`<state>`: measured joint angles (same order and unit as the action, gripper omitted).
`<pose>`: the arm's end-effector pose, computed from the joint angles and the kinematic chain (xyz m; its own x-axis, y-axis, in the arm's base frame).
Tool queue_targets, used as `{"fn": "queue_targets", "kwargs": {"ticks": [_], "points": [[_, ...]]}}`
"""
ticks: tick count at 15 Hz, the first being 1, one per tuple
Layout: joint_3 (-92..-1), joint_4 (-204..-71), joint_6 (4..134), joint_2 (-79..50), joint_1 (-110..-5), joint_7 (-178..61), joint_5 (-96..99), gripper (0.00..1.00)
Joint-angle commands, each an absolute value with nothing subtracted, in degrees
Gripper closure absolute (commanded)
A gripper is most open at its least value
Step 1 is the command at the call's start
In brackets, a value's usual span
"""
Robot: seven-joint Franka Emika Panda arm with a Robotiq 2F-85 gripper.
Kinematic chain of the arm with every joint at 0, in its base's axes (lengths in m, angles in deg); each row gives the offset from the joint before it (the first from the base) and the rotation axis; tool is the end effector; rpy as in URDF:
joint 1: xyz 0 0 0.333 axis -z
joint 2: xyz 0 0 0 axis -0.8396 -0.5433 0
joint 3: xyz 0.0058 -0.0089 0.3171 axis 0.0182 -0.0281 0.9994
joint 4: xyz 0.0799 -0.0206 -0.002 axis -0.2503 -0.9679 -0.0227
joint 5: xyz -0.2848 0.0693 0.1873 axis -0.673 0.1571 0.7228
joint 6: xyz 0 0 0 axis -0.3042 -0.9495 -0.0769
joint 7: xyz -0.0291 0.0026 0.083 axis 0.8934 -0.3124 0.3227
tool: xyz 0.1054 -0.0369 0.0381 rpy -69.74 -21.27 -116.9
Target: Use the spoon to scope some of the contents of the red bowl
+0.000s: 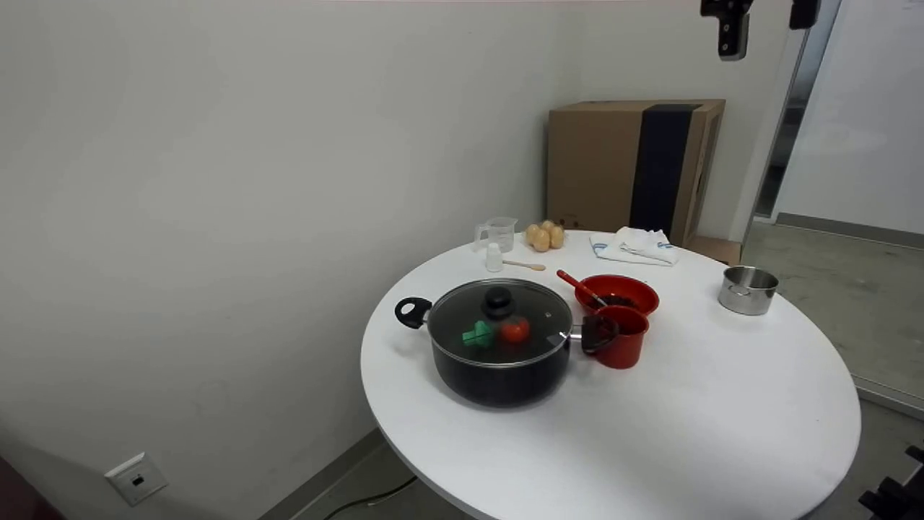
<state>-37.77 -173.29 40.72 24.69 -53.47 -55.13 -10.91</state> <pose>0.3917 -0.0113 0.5336 0.9985 -0.0400 0.0367 -0.0488 -0.9572 0.2852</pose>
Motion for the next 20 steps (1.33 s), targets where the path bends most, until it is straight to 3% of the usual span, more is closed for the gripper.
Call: {"fn": "queue_targets", "kwargs": {"ticks": [1, 11, 12, 20], "points": [[-39.31, -164.8, 45.6, 11.0, -51.66, -53.83, -16.98, 0.0], [-40.75, -134.99, 48.3, -20.56, -52.35, -87.2, -9.38, 0.0], [-41.63, -142.74, 49.55, -14.85, -53.63, -80.47, -11.93, 0.0], [-42.67, -142.86, 46.72, -15.04, -54.44, -78.86, -13.74, 0.0]]}}
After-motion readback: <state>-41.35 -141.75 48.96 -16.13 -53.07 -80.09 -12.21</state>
